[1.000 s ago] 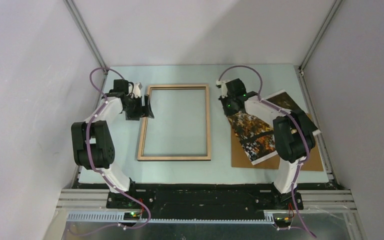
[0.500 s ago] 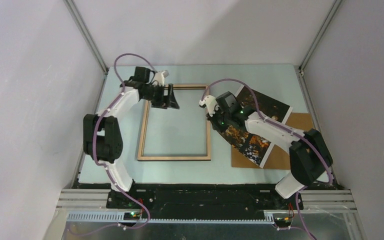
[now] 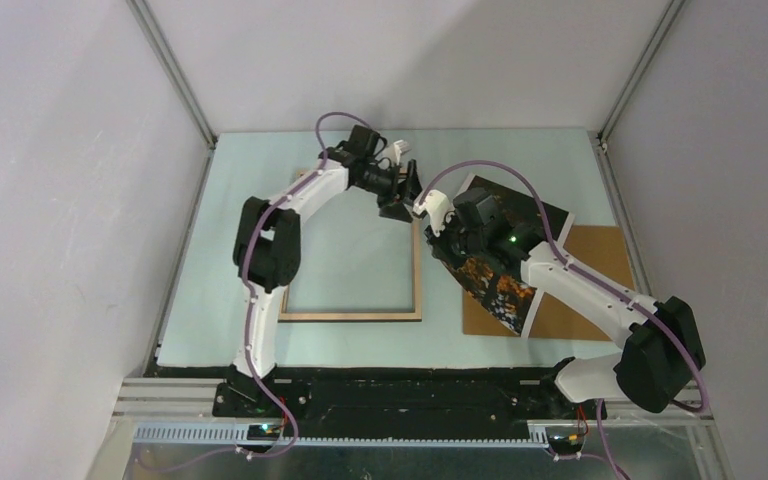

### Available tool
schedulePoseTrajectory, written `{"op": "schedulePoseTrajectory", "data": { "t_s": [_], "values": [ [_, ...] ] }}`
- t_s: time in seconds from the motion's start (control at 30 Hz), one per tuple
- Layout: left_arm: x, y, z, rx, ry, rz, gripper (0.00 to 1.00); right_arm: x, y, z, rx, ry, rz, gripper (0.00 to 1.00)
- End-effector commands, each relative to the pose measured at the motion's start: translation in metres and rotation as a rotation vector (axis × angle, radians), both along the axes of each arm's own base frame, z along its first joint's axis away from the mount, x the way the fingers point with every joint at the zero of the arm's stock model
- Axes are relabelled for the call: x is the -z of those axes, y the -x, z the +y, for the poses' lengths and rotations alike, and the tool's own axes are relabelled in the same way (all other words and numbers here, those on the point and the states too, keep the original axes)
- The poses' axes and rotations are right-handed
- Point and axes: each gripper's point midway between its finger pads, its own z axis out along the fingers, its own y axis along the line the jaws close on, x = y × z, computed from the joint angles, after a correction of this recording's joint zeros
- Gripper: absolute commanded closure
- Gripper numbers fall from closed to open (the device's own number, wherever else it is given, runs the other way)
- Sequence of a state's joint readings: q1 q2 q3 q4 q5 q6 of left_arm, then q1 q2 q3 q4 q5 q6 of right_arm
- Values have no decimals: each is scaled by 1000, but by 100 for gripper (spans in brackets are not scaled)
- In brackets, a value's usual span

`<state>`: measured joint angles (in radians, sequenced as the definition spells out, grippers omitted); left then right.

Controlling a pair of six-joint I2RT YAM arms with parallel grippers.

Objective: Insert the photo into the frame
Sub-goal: Pick up the photo at the center of the board.

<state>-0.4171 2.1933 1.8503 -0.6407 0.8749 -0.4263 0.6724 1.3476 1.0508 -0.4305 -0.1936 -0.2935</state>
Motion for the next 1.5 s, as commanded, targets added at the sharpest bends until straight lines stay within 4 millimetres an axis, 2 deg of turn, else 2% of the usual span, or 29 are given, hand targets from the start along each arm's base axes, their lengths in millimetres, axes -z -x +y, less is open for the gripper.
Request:
{"op": "schedulePoseTrajectory", "data": {
  "t_s": [0.0, 0.2, 0.33, 0.43, 0.73, 0.9, 0.97, 1.07, 1.13, 1.2, 1.27, 1.37, 1.43, 1.47],
  "values": [
    [-13, 15, -37, 33, 64, 121, 16, -19, 4, 5, -28, -47, -37, 100],
    [1, 32, -61, 80, 55, 174, 16, -29, 6, 7, -31, -63, -35, 100],
    [9, 36, -63, 80, 38, 182, 19, -39, 5, 7, -30, -75, -46, 100],
    [13, 38, -66, 85, 33, 188, 24, -44, 3, 7, -26, -79, -54, 100],
    [25, 43, -72, 99, 28, 209, 55, -52, 4, 1, -11, -89, -62, 100],
    [23, 42, -73, 97, 33, 205, 68, -53, 5, 0, -9, -94, -57, 100],
    [22, 41, -73, 93, 32, 197, 76, -54, 5, 0, -10, -100, -54, 100],
    [19, 40, -73, 90, 32, 184, 94, -52, 7, 1, -15, -102, -42, 100],
    [16, 40, -73, 89, 30, 171, 99, -52, 8, 1, -17, -106, -35, 100],
    [12, 39, -72, 87, 30, 157, 100, -52, 9, 2, -19, -110, -29, 96],
    [5, 38, -70, 85, 34, 133, 100, -53, 10, 0, -17, -115, -24, 87],
    [-7, 35, -65, 73, 35, 92, 100, -57, 9, -4, 4, -131, -23, 64],
    [-26, 32, -59, 62, 42, 36, 100, -64, 5, -9, 34, -155, -28, 55],
    [-30, 30, -55, 54, 32, 13, 100, -70, 1, -14, 61, -178, -30, 52]
  ]
}}
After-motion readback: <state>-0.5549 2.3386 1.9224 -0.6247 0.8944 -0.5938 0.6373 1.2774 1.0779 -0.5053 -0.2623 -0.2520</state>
